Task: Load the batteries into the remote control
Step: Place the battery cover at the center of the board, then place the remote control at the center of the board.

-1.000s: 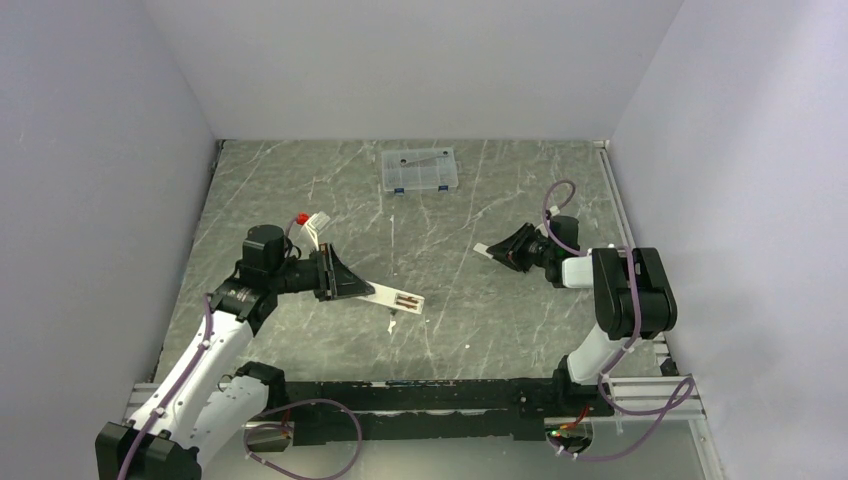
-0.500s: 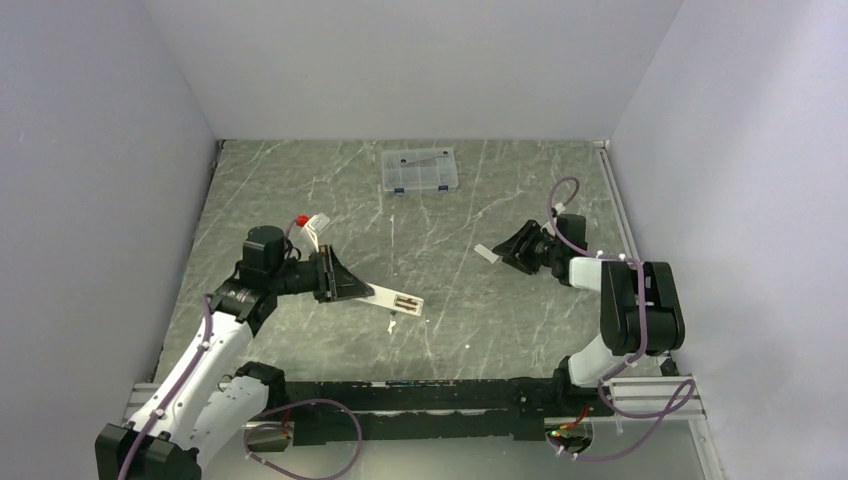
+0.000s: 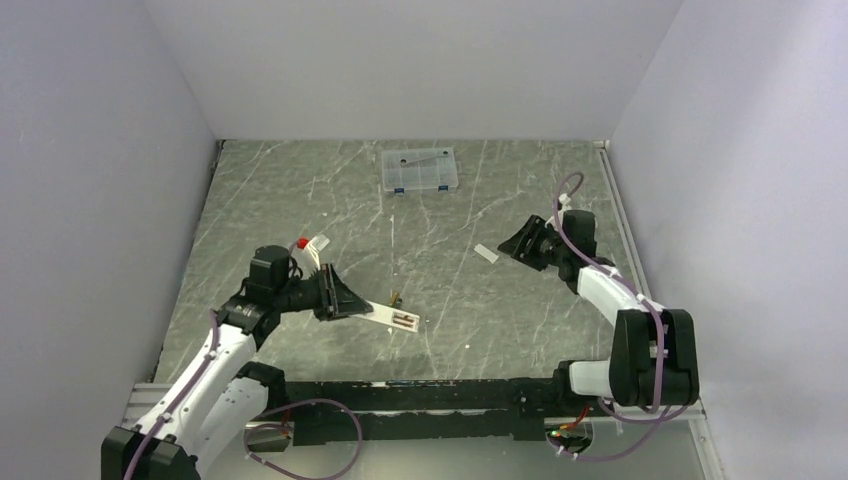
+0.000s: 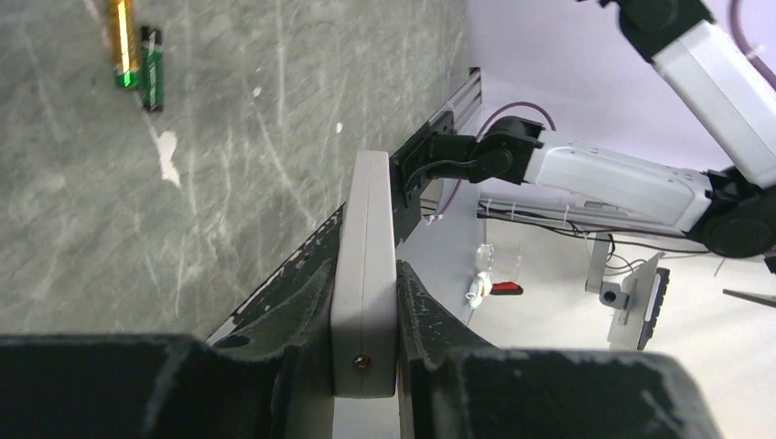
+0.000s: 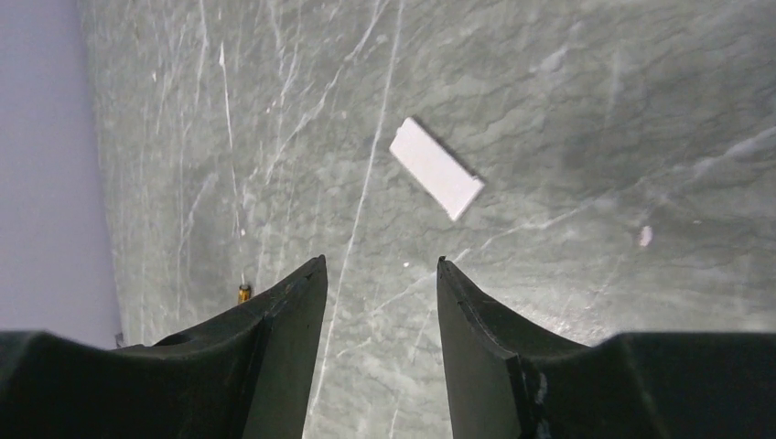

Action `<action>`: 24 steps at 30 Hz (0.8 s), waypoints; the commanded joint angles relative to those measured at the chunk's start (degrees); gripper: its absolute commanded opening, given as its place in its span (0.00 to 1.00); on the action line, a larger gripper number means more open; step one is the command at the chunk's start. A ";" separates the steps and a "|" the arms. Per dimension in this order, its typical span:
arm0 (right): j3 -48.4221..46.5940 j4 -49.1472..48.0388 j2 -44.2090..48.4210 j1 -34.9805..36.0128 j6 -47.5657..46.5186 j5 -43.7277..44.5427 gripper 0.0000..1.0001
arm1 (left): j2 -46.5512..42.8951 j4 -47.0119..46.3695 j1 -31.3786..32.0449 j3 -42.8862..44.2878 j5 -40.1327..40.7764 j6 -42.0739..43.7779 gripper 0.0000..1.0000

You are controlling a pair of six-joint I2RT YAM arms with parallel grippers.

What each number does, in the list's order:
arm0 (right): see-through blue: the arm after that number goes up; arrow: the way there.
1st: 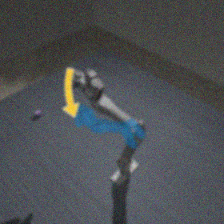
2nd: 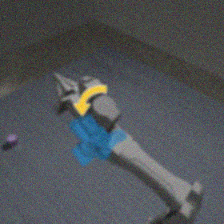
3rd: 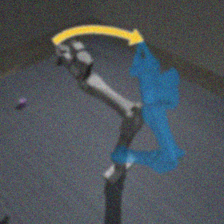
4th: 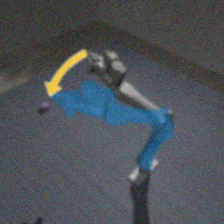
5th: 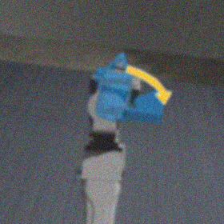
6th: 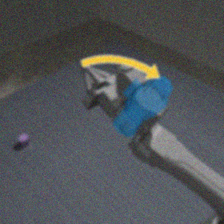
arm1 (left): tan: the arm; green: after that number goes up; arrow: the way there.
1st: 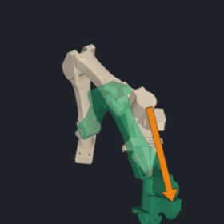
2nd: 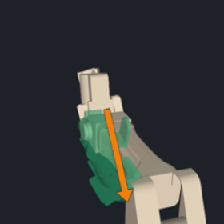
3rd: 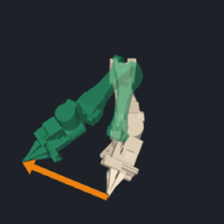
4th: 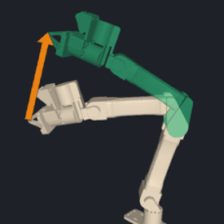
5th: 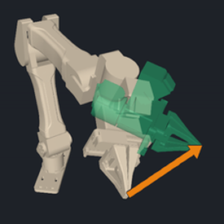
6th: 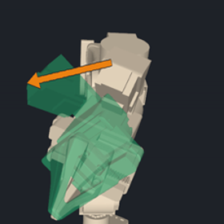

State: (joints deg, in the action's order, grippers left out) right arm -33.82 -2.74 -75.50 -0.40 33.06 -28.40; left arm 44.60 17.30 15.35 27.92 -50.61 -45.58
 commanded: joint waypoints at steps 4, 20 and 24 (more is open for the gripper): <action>-2.46 6.14 5.76 9.87 -4.59 6.19 0.50 | -2.40 -7.19 -0.15 -9.13 3.02 -7.02 0.00; -8.35 8.27 2.65 31.31 -3.49 14.56 0.52 | 4.36 -16.76 -0.06 -17.38 5.44 -7.10 0.00; -10.33 8.99 0.27 35.56 -2.45 17.32 0.51 | 7.72 -16.86 -0.06 -17.38 6.16 -4.68 0.00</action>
State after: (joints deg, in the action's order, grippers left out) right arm -40.53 6.68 -73.60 31.70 29.28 -14.79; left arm 49.87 3.29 15.35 10.59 -45.30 -53.69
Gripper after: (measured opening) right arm 0.514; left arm 0.265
